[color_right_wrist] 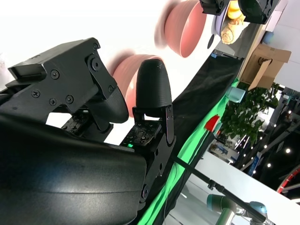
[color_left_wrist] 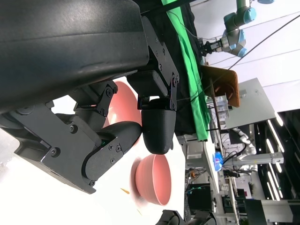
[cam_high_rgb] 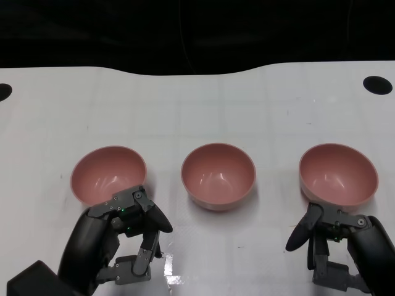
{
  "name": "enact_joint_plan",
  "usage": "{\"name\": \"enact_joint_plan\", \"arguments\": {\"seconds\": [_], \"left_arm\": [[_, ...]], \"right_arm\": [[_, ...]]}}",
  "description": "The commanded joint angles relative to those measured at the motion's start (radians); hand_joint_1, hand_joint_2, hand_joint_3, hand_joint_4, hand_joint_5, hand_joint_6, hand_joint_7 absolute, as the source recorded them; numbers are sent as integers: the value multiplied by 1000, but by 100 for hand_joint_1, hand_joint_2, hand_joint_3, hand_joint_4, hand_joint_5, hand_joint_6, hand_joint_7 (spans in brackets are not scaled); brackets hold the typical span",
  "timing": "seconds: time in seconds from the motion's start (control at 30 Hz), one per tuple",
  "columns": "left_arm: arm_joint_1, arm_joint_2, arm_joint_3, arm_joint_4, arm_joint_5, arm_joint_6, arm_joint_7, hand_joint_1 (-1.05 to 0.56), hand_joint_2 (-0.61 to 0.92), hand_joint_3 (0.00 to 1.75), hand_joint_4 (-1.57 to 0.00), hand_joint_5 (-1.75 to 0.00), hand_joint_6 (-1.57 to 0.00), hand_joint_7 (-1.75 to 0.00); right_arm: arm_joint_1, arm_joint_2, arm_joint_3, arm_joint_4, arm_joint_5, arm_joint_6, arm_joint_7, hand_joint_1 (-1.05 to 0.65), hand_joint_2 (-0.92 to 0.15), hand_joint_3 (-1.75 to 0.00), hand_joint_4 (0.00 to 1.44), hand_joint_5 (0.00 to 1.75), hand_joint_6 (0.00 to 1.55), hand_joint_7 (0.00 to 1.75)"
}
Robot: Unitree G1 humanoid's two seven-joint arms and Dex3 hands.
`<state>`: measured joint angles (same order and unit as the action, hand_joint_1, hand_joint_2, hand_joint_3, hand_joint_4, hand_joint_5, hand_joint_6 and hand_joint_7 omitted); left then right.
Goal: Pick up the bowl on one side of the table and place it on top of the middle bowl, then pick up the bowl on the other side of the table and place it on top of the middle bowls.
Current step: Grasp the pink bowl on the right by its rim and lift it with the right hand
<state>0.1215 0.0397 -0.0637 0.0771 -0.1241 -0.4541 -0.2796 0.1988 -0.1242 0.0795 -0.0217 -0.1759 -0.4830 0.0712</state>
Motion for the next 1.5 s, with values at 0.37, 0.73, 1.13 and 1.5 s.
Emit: {"name": "enact_joint_plan", "arguments": {"seconds": [0.37,0.73,1.13,1.5], "left_arm": [[1,11,9,-1,-12,2,-8,-19,41,128,-81,-172,-80,-138],[11,10,6,-11,-7,-5,-6,-19,42,126,-81,-172,-80,-137],[6,-1,3,-11,-4,3,2,-18,43,125,-82,-171,-81,-137],[14,-1,6,-21,-9,8,-1,-18,42,125,-83,-171,-81,-138]], "right_arm": [[2,-75,-31,-135,-195,136,-44,-43,-86,-8,8,91,30,32],[3,-115,-43,-205,-476,202,-168,-68,-89,0,0,65,20,15],[-79,-144,29,-251,-847,483,-122,-70,-83,0,1,66,23,13],[-250,-177,143,44,-940,613,-144,-62,-82,0,21,48,38,4]]}}
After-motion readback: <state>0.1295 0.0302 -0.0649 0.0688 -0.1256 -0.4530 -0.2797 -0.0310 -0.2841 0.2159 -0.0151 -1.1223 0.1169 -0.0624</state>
